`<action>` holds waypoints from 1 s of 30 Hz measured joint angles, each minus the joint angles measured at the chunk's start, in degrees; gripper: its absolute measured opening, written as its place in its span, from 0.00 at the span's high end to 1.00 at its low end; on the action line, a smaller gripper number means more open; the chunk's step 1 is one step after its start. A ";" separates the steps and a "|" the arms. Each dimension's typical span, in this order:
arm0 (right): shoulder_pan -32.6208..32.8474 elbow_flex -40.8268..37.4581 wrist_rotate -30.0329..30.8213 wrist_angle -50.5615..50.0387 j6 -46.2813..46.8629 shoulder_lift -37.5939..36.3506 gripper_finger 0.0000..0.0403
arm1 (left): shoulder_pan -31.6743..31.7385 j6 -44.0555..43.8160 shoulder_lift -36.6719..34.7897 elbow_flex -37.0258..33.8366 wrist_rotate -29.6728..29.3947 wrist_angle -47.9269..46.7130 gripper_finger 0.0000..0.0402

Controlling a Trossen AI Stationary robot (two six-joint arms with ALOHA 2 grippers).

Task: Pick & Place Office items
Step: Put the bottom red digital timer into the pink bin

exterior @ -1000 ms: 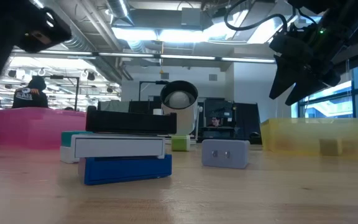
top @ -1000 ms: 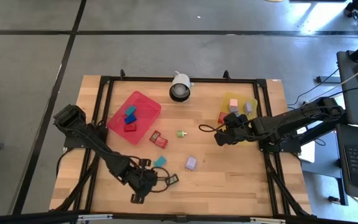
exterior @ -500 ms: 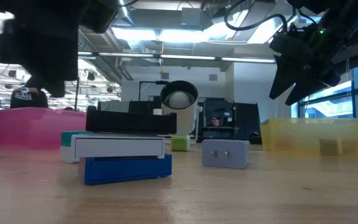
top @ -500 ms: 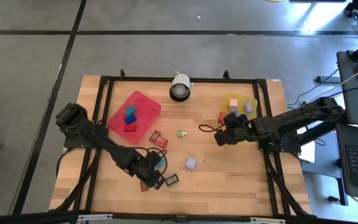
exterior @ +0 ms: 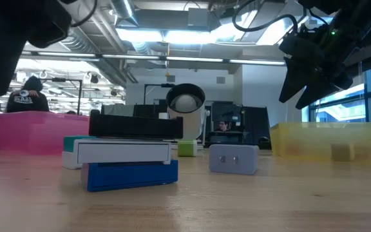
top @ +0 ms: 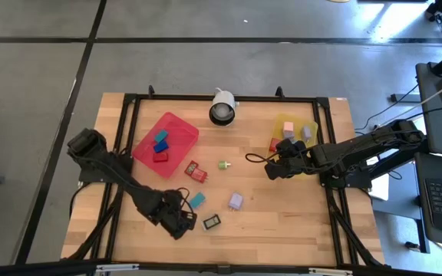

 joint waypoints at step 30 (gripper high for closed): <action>-0.01 0.00 0.02 0.05 0.01 0.01 0.21 | -0.79 -9.38 7.73 -0.07 3.29 2.22 0.43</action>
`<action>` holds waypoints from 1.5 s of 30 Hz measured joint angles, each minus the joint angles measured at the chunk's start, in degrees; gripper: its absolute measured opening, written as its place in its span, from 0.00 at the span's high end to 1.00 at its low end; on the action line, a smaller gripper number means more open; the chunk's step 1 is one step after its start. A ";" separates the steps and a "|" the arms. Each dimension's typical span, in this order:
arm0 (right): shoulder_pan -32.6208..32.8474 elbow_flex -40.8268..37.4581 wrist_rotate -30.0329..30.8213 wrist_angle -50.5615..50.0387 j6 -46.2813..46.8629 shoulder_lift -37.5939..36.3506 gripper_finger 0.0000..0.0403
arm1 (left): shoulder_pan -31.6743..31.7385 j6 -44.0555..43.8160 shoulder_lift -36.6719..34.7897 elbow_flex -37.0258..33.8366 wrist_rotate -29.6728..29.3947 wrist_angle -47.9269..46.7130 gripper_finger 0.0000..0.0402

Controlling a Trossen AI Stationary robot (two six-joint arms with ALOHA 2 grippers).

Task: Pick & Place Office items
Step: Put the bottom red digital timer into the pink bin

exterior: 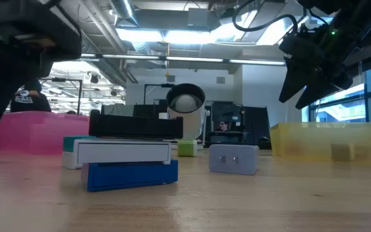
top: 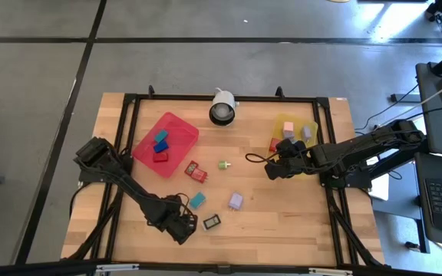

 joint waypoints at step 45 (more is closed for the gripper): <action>-0.01 0.00 0.00 0.28 0.01 0.00 0.21 | 6.47 30.07 -4.79 0.07 -7.42 -5.23 0.86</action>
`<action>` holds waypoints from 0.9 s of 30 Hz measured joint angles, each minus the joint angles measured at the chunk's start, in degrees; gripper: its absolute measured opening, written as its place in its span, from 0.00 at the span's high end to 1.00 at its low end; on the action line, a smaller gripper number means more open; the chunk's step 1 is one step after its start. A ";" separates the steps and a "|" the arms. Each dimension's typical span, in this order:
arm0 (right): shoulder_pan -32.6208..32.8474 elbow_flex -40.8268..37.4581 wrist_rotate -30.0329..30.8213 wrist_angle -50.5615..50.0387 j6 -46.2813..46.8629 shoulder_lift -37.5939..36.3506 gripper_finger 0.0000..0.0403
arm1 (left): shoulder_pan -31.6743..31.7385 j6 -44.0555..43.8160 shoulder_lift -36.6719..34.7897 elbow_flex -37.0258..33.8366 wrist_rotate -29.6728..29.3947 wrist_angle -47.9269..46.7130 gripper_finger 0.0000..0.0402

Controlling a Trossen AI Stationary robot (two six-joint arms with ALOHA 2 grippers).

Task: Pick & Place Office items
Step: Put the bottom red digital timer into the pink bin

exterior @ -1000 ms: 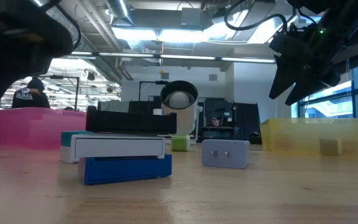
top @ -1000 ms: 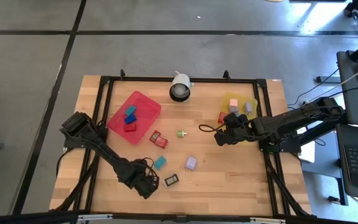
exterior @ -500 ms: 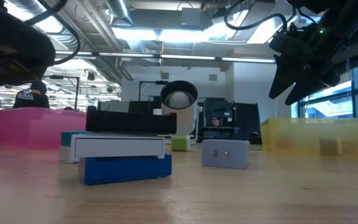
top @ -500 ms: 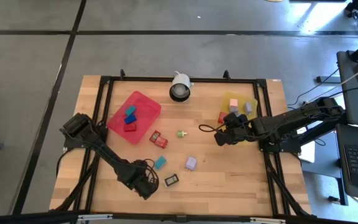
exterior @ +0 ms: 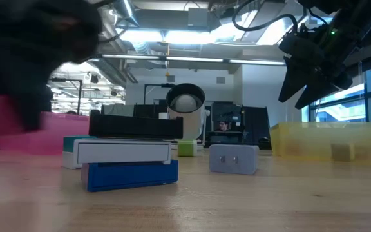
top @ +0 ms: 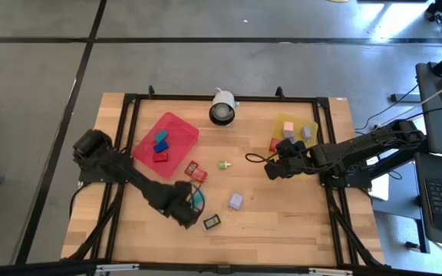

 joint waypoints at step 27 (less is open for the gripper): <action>0.01 0.00 -0.02 0.13 0.00 0.00 0.21 | 39.75 40.85 -19.73 -8.02 -18.06 -17.85 0.85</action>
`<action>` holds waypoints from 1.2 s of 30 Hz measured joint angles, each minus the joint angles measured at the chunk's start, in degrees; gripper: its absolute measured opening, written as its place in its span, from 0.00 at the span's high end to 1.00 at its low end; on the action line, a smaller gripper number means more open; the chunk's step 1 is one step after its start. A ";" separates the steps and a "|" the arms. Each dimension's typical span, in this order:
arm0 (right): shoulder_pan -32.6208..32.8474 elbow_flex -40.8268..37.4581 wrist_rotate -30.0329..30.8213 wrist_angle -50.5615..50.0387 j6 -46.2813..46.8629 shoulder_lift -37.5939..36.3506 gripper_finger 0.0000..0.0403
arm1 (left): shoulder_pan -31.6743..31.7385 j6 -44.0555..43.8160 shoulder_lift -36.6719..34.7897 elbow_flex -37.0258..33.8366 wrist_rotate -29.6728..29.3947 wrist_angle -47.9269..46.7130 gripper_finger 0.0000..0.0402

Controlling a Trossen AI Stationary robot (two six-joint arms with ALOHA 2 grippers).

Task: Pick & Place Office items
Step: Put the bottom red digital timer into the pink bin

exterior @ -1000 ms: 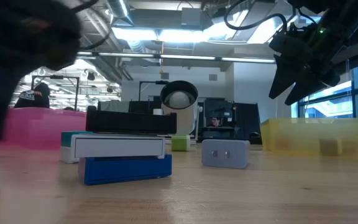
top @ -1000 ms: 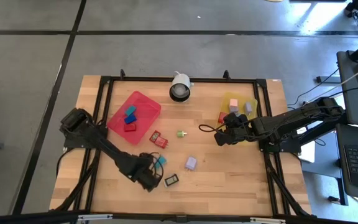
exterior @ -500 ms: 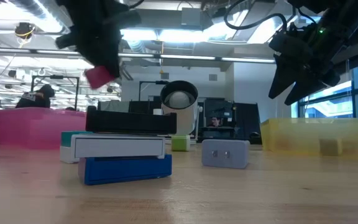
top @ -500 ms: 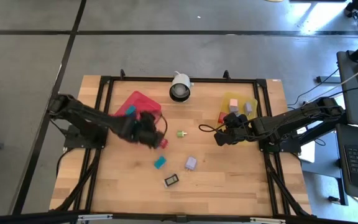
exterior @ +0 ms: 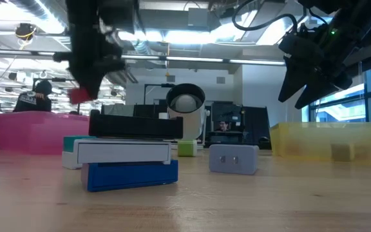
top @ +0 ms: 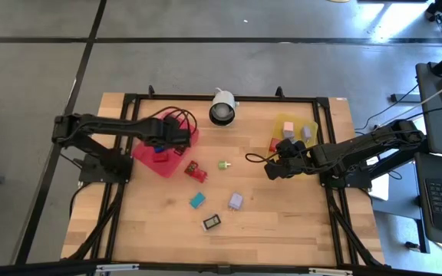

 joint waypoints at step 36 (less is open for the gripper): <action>-0.01 0.00 0.00 0.02 -0.02 0.00 0.21 | 4.97 -1.30 0.02 -15.21 12.74 10.16 0.79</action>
